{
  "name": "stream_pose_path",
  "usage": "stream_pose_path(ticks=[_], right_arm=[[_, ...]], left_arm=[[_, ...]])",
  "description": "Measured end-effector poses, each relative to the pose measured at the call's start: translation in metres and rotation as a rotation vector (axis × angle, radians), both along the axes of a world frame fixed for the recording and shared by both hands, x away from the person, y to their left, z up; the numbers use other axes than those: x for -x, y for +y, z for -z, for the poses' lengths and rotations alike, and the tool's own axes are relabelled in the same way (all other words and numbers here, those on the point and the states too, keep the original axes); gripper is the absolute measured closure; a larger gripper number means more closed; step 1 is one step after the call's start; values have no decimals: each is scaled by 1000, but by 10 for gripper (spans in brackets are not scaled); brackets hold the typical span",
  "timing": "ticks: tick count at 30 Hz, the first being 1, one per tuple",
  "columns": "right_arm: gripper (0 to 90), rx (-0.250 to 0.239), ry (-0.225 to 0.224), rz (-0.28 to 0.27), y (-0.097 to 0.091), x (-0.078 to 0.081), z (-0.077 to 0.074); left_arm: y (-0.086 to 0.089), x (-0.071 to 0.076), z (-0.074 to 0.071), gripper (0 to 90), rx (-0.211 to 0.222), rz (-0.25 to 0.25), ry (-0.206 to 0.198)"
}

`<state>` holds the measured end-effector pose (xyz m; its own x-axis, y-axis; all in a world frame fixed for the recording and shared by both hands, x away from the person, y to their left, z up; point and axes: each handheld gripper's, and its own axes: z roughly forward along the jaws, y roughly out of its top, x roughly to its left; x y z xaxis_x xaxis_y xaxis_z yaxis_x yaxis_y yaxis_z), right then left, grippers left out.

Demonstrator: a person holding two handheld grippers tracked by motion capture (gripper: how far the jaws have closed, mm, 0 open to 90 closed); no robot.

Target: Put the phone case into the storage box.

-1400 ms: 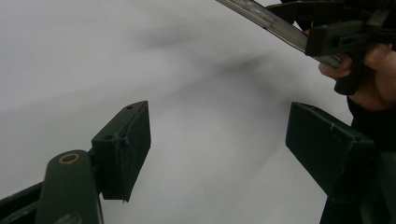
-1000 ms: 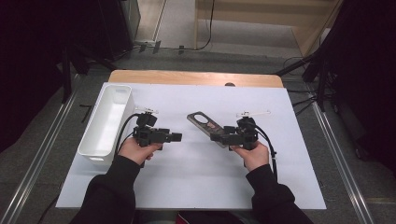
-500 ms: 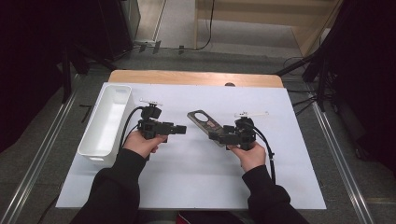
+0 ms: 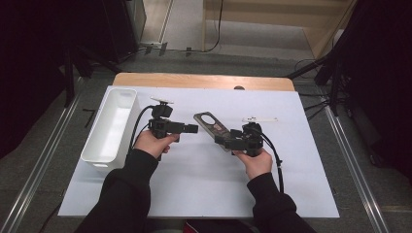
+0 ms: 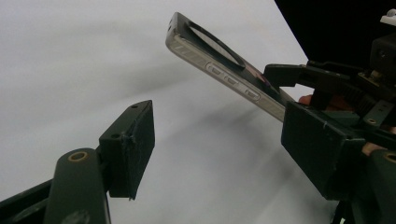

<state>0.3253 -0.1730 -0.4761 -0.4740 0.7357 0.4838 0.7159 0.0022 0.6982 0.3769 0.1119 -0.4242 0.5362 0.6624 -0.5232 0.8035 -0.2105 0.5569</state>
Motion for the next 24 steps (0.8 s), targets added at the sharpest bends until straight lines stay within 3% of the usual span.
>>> stream_pose_path(ticks=[9,24], right_arm=[[107,-9,-16,19,3,-1,1],[107,-19,-29,42,11,-1,3]], left_arm=[[-6,-8,1,257,12,-23,35],[-18,-14,0,279,-5,-48,78]])
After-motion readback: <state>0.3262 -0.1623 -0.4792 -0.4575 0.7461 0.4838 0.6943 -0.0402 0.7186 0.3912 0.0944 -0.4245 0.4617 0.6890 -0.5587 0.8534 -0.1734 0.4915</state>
